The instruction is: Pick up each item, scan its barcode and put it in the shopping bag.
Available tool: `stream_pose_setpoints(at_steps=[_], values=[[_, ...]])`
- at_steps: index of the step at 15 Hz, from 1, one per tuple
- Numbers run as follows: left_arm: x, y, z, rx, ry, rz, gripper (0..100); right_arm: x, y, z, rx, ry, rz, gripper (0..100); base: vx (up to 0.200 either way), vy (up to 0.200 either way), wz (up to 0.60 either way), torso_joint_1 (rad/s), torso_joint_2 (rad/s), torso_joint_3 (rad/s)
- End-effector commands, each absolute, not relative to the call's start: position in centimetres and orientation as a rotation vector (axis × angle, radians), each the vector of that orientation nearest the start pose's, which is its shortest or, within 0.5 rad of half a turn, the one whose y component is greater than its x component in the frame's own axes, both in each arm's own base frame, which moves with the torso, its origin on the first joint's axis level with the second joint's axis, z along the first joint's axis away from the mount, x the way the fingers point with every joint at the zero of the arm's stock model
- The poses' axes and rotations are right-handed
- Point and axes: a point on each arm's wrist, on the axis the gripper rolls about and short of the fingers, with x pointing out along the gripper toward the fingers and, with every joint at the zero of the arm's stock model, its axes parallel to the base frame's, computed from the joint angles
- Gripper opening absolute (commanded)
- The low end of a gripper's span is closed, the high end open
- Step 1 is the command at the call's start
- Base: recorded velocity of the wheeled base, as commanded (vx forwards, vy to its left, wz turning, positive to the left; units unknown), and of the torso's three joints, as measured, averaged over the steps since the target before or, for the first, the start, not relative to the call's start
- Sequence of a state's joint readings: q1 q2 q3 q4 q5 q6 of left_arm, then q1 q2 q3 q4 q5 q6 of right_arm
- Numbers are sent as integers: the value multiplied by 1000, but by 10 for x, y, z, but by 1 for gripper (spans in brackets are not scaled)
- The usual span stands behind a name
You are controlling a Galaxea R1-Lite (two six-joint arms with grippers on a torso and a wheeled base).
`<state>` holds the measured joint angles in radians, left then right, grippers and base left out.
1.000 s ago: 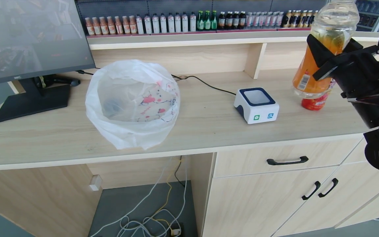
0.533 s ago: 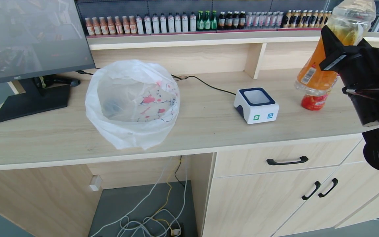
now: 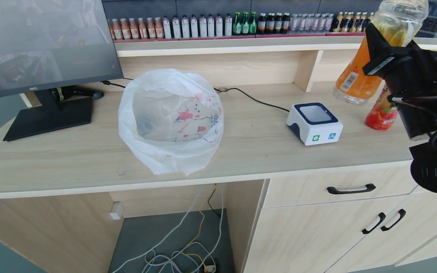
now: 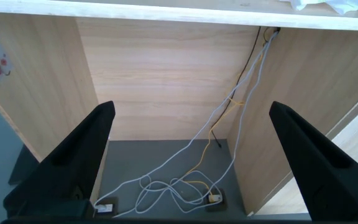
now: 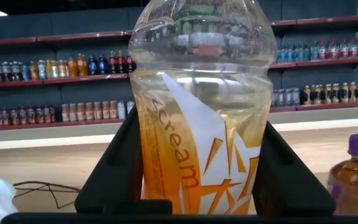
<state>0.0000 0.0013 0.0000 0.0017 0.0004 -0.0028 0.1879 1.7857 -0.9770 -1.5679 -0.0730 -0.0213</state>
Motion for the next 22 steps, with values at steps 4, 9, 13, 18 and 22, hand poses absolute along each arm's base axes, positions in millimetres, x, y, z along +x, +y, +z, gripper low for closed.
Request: stream_pose_setpoints(at_steps=[4,9,13,18,22], values=[[-23,0,75,-5,3,0,100,308,56,290,81,-759,97,0,0,200,0,0,4,1],[-23,0,75,-6,3,2,100,308,56,289,80,-754,101,0,0,200,0,4,2,0],[-23,0,75,-6,3,0,100,308,57,288,80,-751,106,0,0,50,0,1,1,3],[-23,0,75,-6,3,0,100,298,84,287,80,-746,194,0,0,0,0,0,0,0],[-23,0,75,-6,3,0,100,308,110,300,59,-664,243,0,0,0,0,0,0,0]])
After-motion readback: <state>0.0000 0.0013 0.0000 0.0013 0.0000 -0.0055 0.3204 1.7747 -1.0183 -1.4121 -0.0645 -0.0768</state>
